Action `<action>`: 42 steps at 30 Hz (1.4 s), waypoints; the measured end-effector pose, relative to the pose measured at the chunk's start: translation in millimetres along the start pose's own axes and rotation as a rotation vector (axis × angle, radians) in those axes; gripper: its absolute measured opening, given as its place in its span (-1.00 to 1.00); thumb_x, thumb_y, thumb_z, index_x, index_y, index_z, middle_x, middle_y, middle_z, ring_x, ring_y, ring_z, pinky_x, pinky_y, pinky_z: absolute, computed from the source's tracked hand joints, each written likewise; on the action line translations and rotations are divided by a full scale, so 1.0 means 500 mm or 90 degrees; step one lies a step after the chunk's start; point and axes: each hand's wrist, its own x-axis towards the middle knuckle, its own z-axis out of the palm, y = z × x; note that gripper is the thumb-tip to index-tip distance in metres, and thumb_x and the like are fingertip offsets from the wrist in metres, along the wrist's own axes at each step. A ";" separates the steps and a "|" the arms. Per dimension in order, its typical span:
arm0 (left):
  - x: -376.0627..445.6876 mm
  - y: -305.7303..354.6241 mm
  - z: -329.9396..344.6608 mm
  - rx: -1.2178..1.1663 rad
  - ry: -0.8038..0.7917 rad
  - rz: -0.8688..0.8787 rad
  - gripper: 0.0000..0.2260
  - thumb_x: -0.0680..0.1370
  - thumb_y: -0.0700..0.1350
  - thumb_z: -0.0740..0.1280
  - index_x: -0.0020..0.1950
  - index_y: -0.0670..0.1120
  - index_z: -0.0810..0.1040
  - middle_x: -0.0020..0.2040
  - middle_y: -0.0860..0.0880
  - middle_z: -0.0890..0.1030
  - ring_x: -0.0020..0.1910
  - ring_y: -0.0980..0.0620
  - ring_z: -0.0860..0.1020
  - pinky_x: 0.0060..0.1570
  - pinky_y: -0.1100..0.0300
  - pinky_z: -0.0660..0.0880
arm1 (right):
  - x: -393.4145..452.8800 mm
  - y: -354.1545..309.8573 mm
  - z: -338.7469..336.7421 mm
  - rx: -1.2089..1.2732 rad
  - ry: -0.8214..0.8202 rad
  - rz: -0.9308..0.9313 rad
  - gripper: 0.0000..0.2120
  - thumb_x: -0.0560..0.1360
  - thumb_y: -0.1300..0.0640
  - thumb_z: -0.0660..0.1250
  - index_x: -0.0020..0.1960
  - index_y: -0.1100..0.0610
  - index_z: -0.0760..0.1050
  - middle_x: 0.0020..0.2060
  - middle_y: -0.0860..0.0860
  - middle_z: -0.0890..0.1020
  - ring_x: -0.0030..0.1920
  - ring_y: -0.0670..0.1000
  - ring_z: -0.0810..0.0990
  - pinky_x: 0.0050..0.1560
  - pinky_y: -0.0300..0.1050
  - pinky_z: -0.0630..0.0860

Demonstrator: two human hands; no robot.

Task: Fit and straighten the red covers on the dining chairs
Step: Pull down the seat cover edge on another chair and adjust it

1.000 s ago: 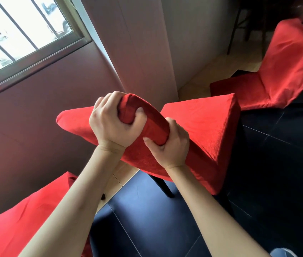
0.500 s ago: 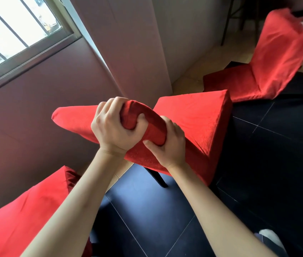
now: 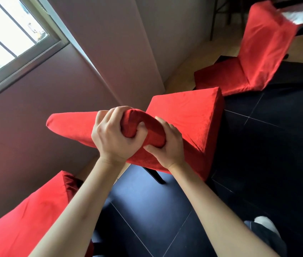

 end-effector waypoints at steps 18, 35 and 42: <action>-0.077 0.108 0.035 0.026 -0.049 0.067 -0.68 0.34 0.11 0.28 -0.09 -0.07 0.63 -0.14 0.04 0.65 -0.14 -0.06 0.50 -0.16 0.25 0.33 | -0.075 0.056 -0.091 -0.009 0.013 0.066 -0.15 0.16 -0.35 0.31 0.19 0.28 0.53 -0.02 0.15 0.65 0.01 0.23 0.60 0.06 0.16 0.47; -0.151 0.085 0.011 0.035 -0.165 0.165 -0.66 0.33 0.12 0.27 -0.10 -0.09 0.64 -0.12 -0.01 0.65 -0.19 -0.17 0.54 -0.16 0.15 0.38 | -0.202 0.035 -0.074 -0.095 0.023 0.153 -0.02 0.15 -0.46 0.19 0.36 0.16 0.44 0.15 0.11 0.61 0.16 0.17 0.55 0.11 -0.02 0.40; -0.157 0.105 0.016 0.047 -0.137 0.149 -0.67 0.34 0.07 0.28 -0.09 -0.14 0.62 -0.15 -0.06 0.64 -0.21 -0.18 0.52 -0.12 0.13 0.38 | -0.199 0.057 -0.082 -0.107 0.012 0.153 -0.15 0.24 -0.36 0.42 0.37 0.11 0.40 0.15 0.07 0.59 0.18 0.15 0.52 0.11 -0.05 0.36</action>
